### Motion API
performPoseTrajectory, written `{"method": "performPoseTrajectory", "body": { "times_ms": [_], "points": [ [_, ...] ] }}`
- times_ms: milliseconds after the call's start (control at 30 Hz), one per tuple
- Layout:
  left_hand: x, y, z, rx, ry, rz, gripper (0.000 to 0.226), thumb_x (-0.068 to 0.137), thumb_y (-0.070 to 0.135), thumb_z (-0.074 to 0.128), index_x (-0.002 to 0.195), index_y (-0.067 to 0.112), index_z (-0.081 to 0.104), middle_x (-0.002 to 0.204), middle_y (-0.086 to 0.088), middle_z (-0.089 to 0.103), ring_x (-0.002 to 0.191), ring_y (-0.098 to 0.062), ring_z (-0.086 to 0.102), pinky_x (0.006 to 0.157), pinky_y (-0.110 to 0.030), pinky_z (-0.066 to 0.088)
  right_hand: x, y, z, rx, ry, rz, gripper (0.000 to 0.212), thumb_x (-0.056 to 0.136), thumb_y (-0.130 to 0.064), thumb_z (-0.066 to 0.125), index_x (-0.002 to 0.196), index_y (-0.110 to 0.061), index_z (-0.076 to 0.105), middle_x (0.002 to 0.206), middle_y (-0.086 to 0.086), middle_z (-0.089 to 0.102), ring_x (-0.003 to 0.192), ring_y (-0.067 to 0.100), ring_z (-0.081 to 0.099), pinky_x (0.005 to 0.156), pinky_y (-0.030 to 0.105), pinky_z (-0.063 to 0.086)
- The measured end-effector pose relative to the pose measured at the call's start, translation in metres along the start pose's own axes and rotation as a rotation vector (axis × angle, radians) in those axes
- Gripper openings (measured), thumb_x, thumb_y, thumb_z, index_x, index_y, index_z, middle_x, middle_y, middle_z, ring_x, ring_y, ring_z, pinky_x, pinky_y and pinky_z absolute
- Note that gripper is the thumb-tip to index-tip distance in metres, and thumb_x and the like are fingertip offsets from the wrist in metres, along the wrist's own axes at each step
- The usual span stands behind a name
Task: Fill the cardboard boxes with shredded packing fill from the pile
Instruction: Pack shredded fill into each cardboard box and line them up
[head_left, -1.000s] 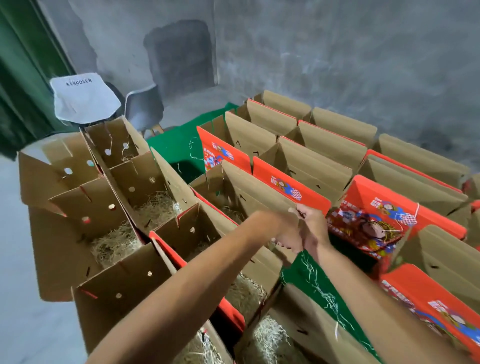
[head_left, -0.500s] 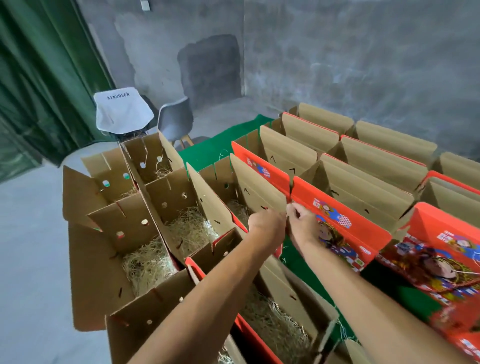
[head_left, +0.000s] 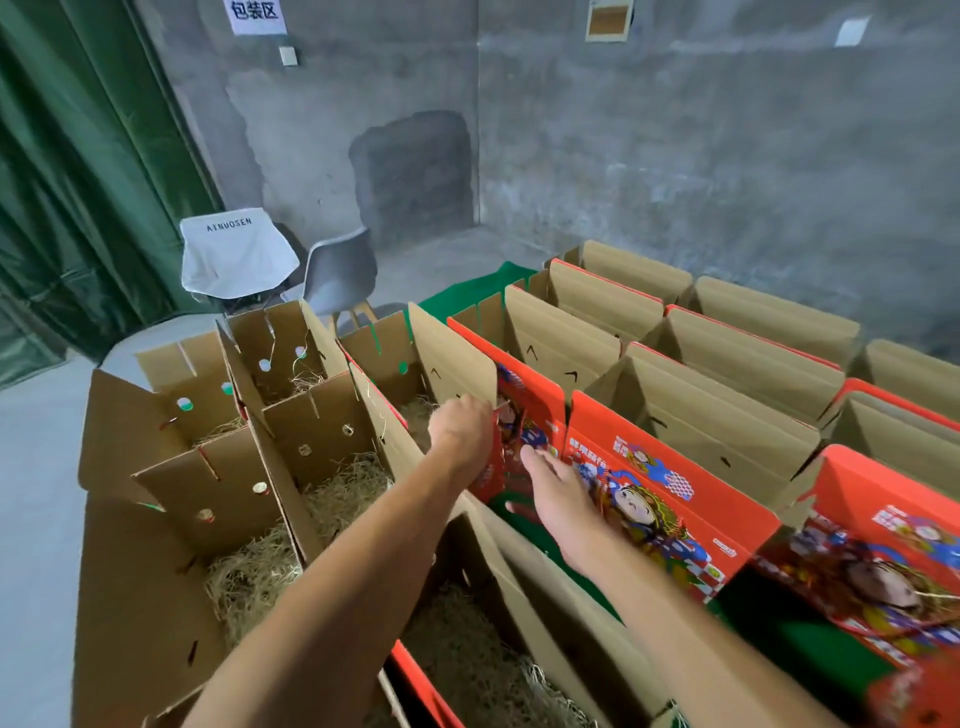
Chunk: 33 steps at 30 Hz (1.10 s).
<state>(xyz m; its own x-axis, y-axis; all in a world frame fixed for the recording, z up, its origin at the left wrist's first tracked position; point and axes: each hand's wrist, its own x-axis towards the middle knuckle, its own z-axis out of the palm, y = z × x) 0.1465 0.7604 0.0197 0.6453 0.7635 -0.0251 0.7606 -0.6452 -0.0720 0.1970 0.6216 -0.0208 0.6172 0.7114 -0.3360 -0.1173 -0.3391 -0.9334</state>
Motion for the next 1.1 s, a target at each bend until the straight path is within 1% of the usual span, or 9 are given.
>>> {"method": "performPoseTrajectory", "body": {
  "times_ms": [100,233,333,467,633,733,833,967,1100],
  "points": [
    [0.012,-0.018,0.001,0.006,-0.014,-0.071,0.033,0.094,0.014,0.06,0.128,0.013,0.062,0.126,-0.005,0.064,0.118,-0.026,0.063,0.086,-0.038,0.055,-0.008,-0.005,0.0,0.008,-0.041,-0.023,0.028,0.096,-0.056,0.049,0.113,-0.041,0.065,0.104,-0.026,0.065,0.094,-0.009,0.059,0.06,0.009,0.048],
    [0.014,-0.022,0.007,-0.086,-0.053,-0.103,0.033,0.097,0.013,0.056,0.129,0.012,0.061,0.125,-0.007,0.065,0.116,-0.028,0.063,0.087,-0.039,0.054,-0.018,-0.008,-0.005,0.034,-0.099,-0.029,0.035,0.101,-0.048,0.047,0.129,-0.031,0.061,0.12,-0.015,0.067,0.104,0.0,0.063,0.078,0.023,0.055],
    [-0.001,-0.005,-0.004,-0.161,0.01,-0.097,0.028,0.095,0.015,0.051,0.12,0.014,0.064,0.115,-0.009,0.067,0.107,-0.03,0.066,0.082,-0.039,0.055,-0.028,-0.011,-0.012,0.049,-0.063,-0.071,0.024,0.102,-0.046,0.048,0.118,-0.037,0.063,0.108,-0.024,0.07,0.094,-0.007,0.066,0.069,0.014,0.052],
    [-0.042,0.039,-0.029,-0.295,0.143,0.09,0.019,0.089,0.02,0.051,0.099,0.015,0.066,0.102,-0.008,0.07,0.095,-0.032,0.068,0.078,-0.038,0.054,-0.046,-0.02,-0.034,0.001,0.029,-0.148,0.019,0.104,-0.035,0.047,0.104,-0.037,0.066,0.102,-0.015,0.073,0.098,0.002,0.069,0.093,0.033,0.055],
    [-0.109,0.098,-0.054,-0.485,0.157,0.256,0.024,0.09,0.021,0.049,0.107,0.023,0.065,0.101,-0.005,0.071,0.096,-0.033,0.067,0.077,-0.038,0.055,-0.095,-0.026,-0.094,-0.23,0.195,-0.3,0.03,0.103,-0.023,0.046,0.127,-0.033,0.061,0.116,-0.019,0.066,0.093,-0.012,0.061,0.07,0.0,0.041],
    [-0.156,0.151,-0.063,-0.433,0.112,0.393,0.022,0.09,0.019,0.049,0.11,0.019,0.06,0.107,-0.006,0.068,0.103,-0.032,0.064,0.078,-0.039,0.05,-0.141,-0.01,-0.148,-0.717,0.382,-0.363,0.032,0.088,-0.017,0.057,0.118,-0.028,0.063,0.106,-0.007,0.07,0.099,0.018,0.065,0.08,0.024,0.051],
    [-0.205,0.217,-0.063,-0.344,0.059,0.601,0.03,0.088,0.021,0.056,0.118,0.016,0.054,0.119,-0.007,0.06,0.115,-0.031,0.056,0.087,-0.041,0.047,-0.199,0.014,-0.208,-1.186,0.536,-0.266,0.049,0.073,-0.019,0.067,0.123,-0.017,0.062,0.125,0.001,0.062,0.119,0.026,0.056,0.106,0.038,0.042],
    [-0.262,0.29,-0.06,-0.285,-0.047,0.795,0.06,0.083,0.015,0.063,0.14,0.02,0.044,0.136,-0.006,0.049,0.122,-0.032,0.049,0.099,-0.044,0.046,-0.272,0.059,-0.274,-1.336,0.622,-0.007,0.064,0.082,-0.029,0.062,0.143,-0.021,0.044,0.139,-0.002,0.052,0.127,0.023,0.05,0.109,0.038,0.034],
    [-0.299,0.342,-0.048,-0.307,-0.126,0.866,0.073,0.084,0.012,0.064,0.148,0.03,0.035,0.153,-0.003,0.032,0.133,-0.033,0.04,0.103,-0.048,0.045,-0.321,0.108,-0.32,-1.366,0.685,0.049,0.052,0.086,-0.027,0.059,0.136,-0.023,0.046,0.131,0.0,0.054,0.12,0.025,0.052,0.101,0.038,0.04]
  ]
}}
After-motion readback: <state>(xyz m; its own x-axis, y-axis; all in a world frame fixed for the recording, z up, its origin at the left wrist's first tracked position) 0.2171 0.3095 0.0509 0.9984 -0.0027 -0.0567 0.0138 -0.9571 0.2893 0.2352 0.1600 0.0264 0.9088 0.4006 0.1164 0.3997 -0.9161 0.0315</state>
